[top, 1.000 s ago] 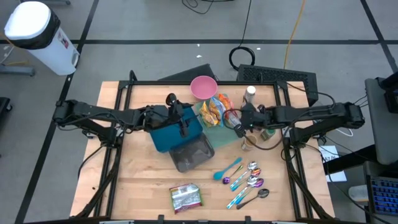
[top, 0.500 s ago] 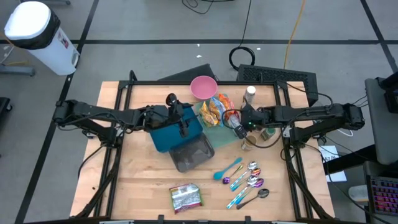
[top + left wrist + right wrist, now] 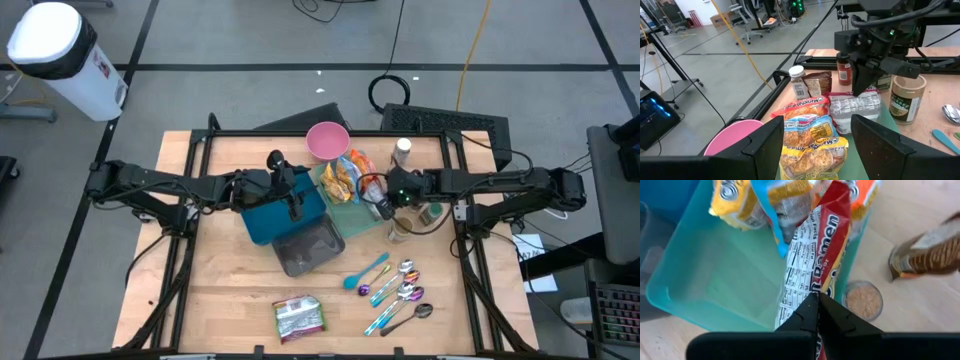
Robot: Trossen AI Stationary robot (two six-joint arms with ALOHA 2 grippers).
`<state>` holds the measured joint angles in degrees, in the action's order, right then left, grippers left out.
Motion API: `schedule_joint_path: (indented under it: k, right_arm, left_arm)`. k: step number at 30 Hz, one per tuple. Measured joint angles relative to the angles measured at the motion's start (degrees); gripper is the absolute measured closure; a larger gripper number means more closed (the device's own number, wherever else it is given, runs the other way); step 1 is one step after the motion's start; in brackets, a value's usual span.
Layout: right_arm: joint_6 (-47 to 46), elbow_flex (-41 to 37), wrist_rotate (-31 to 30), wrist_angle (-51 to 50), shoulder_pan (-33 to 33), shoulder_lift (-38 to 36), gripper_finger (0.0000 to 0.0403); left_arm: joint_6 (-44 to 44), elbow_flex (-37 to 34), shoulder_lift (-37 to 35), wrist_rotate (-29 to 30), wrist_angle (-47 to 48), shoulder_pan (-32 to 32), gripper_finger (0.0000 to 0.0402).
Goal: Pick & Place Food Item
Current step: Put the red noodle pack into the green bin, then put the green noodle pack into the green bin
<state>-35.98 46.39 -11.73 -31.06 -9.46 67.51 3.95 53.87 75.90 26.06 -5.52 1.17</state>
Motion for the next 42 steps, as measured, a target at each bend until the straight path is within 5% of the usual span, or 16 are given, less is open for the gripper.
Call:
schedule_joint_path:
  k: [6,14,20,28,33,42]
  right_arm:
    - [2.77,0.00,0.04,2.78,-0.02,0.00,0.0383]
    - [5.82,0.00,-0.01,4.70,-0.02,-1.60,0.0275]
    - [7.14,0.00,0.03,7.90,-0.08,-9.63,0.0216]
    - [19.09,0.00,0.31,18.86,5.39,-20.18,0.0205]
    - [29.49,0.00,0.34,26.14,11.40,-21.33,0.0210]
    - [37.13,0.00,-0.02,30.08,16.09,-18.74,0.0210]
  left_arm:
    - [0.02,0.00,0.00,-0.01,0.00,0.00,0.0162]
    - [0.02,0.00,0.00,0.01,-0.03,-0.02,0.0162]
    - [-0.73,0.00,-0.19,-0.57,-0.15,0.35,0.0163]
    - [-0.42,-0.04,-5.70,-20.53,3.47,5.90,0.0162]
    - [-10.56,-0.02,-6.82,-29.27,11.12,12.01,0.0163]
    - [-19.35,-0.04,1.22,-24.39,16.32,29.01,0.0163]
